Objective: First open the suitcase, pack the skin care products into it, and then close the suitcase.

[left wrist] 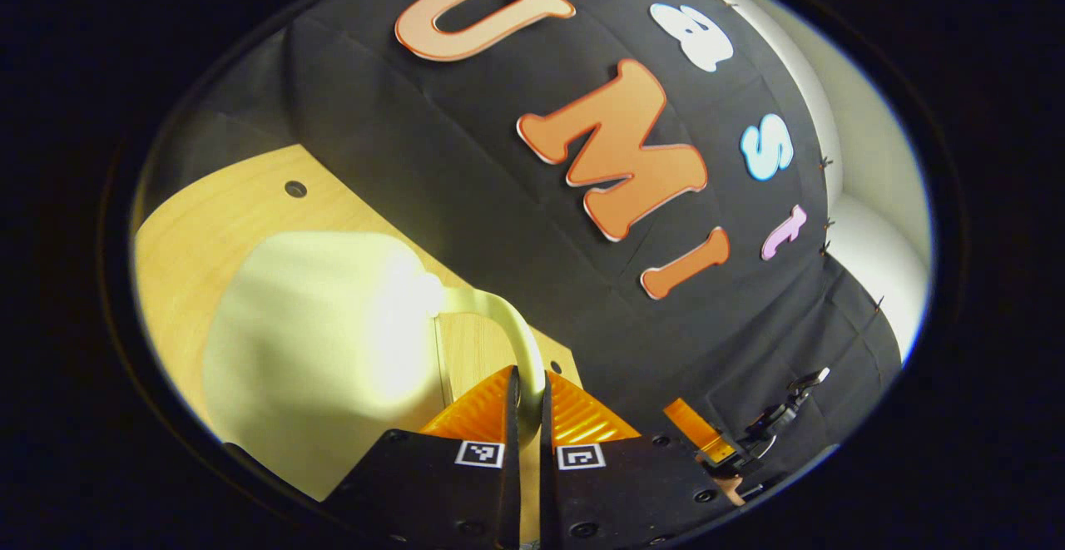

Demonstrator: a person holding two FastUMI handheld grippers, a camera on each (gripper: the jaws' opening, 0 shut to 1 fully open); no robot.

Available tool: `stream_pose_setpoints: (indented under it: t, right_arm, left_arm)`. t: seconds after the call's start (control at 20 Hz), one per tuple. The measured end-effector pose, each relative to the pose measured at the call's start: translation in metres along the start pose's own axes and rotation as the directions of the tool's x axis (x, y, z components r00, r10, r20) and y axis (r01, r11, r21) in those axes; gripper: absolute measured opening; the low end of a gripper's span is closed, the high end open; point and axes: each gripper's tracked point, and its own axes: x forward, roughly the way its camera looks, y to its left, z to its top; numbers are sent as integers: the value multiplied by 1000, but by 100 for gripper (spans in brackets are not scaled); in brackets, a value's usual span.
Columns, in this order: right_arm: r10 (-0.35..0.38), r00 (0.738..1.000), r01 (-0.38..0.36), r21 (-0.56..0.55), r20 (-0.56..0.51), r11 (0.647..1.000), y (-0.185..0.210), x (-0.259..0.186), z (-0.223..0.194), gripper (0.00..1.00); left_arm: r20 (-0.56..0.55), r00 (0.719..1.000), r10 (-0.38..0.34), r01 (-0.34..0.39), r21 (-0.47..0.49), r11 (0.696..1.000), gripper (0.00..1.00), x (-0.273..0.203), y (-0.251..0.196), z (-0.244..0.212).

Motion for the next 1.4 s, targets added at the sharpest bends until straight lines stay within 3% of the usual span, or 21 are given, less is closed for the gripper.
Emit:
stream_pose_setpoints:
  t: [0.2, 0.4, 0.55, 0.7, 0.8, 0.9, 1.05, 1.1, 1.25, 1.4]
  right_arm:
    - [-5, 1000, 6, 17, -20, 1000, -11, -6, -10, 94]
    - [-16, 999, 16, 12, -35, 1000, -21, -11, -18, 94]
    - [-18, 999, 18, 15, -42, 1000, -26, -14, -22, 94]
    - [-27, 999, 27, 11, -44, 1000, -32, -18, -24, 94]
    - [-36, 998, 36, 3, -44, 999, -36, -18, -26, 94]
    - [-42, 998, 42, -10, -37, 999, -38, -18, -25, 94]
    - [-52, 998, 51, -34, -24, 998, -39, -17, -21, 94]
    - [-51, 999, 50, -45, -14, 998, -38, -15, -19, 94]
    - [-17, 999, 20, -98, 27, 995, -24, -14, -6, 94]
    - [4, 996, 12, -169, 95, 986, -10, -14, 11, 94]
  left_arm:
    - [-101, 994, 38, -33, 44, 998, 9, 32, -12, -46]
    - [-176, 974, 139, -114, 143, 983, 9, 64, -13, -87]
    - [-254, 933, 253, -183, 271, 945, 11, 86, 8, -130]
    - [-301, 896, 327, -196, 393, 898, 15, 102, 28, -152]
    - [-318, 885, 341, -186, 429, 884, 21, 95, 26, -161]
    - [-299, 911, 286, -136, 437, 889, 23, 95, 4, -165]
    - [-170, 952, 255, -134, 518, 845, 71, 87, -28, -135]
    - [-122, 964, 235, -136, 533, 835, 71, 87, -42, -120]
    - [55, 980, 192, -186, 604, 775, 99, 83, -81, -65]
    - [236, 961, 147, -270, 659, 702, 97, 74, -109, -32]
